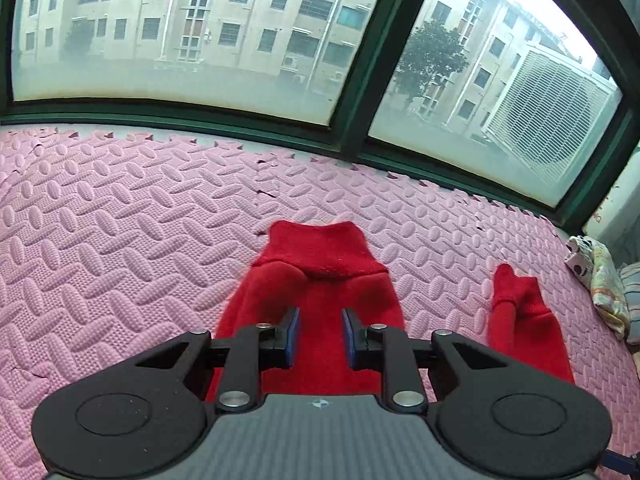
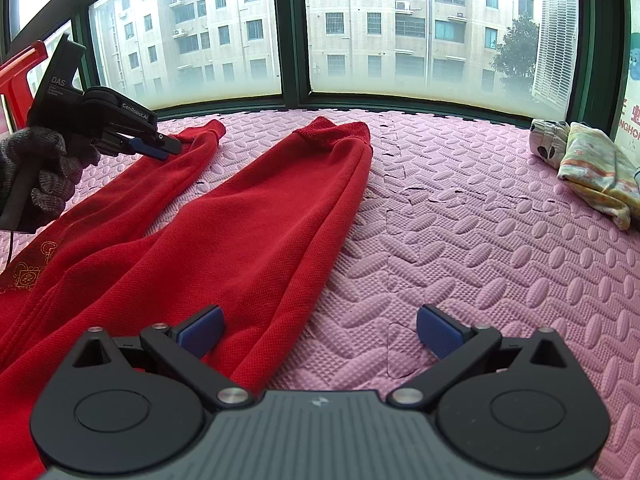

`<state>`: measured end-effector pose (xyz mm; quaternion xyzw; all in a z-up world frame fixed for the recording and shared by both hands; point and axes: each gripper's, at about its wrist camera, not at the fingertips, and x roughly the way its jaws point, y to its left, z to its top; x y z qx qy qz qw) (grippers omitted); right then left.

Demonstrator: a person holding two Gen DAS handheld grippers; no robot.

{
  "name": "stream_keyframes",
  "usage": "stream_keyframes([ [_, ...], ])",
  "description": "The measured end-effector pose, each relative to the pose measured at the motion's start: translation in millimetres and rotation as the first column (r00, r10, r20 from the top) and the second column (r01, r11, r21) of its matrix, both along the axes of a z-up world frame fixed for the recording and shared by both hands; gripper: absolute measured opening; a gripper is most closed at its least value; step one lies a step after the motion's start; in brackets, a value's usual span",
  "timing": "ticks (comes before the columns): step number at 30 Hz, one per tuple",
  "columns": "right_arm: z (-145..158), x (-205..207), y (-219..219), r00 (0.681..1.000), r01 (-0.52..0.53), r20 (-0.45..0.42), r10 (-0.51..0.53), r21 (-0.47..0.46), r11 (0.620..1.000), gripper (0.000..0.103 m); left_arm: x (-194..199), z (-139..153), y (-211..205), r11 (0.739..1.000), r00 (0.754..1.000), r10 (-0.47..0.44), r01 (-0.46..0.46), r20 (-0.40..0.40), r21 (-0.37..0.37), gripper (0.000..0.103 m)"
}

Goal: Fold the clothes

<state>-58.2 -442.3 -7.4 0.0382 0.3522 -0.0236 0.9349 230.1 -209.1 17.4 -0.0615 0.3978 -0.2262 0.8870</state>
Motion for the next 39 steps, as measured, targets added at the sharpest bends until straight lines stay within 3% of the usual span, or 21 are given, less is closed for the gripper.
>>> stream_keyframes([
  [5,0,0,0,1.0,0.0,-0.001,0.0,-0.003,1.0,0.103,12,-1,16,0.996,0.997,0.081,-0.081,-0.002,0.03,0.024],
  [8,-1,1,0,1.0,0.0,-0.002,0.0,-0.004,1.0,0.103,8,4,14,0.996,0.997,0.072,-0.073,0.026,0.045,0.025],
  [12,-1,1,0,1.0,0.0,-0.002,0.0,-0.006,1.0,0.103,9,5,5,0.991,0.997,0.034,-0.043,0.069,0.126,0.025],
  [15,-1,1,0,1.0,0.0,-0.002,0.0,-0.006,1.0,0.103,16,1,10,0.983,0.995,0.074,-0.084,0.067,0.162,0.026],
  [17,-1,1,0,1.0,0.0,-0.003,0.0,-0.007,1.0,0.103,19,0,18,0.981,0.994,0.099,-0.107,0.052,0.159,0.035],
  [19,-1,1,1,1.0,0.0,-0.003,0.0,-0.008,1.0,0.103,13,4,24,0.985,0.994,0.096,-0.102,0.046,0.142,0.035],
  [25,2,1,1,1.0,0.001,-0.003,-0.001,-0.003,1.0,0.103,-33,25,28,0.989,0.999,-0.008,0.002,0.044,0.148,0.035],
  [29,16,-4,5,0.999,0.01,0.033,-0.009,-0.024,1.0,0.103,-82,39,29,0.978,0.992,-0.113,0.101,0.057,0.182,0.046],
  [32,29,-6,12,0.999,-0.013,0.038,0.014,-0.018,1.0,0.103,-117,44,35,0.967,0.986,-0.148,0.13,0.07,0.218,0.047],
  [36,30,-11,20,1.0,-0.03,-0.007,0.03,-0.01,0.999,0.103,-148,41,55,0.958,0.992,-0.098,0.071,0.084,0.277,0.047],
  [39,31,-21,25,0.999,-0.023,-0.028,0.022,-0.009,1.0,0.103,-158,34,75,0.96,0.999,-0.031,0.017,0.045,0.279,0.046],
])
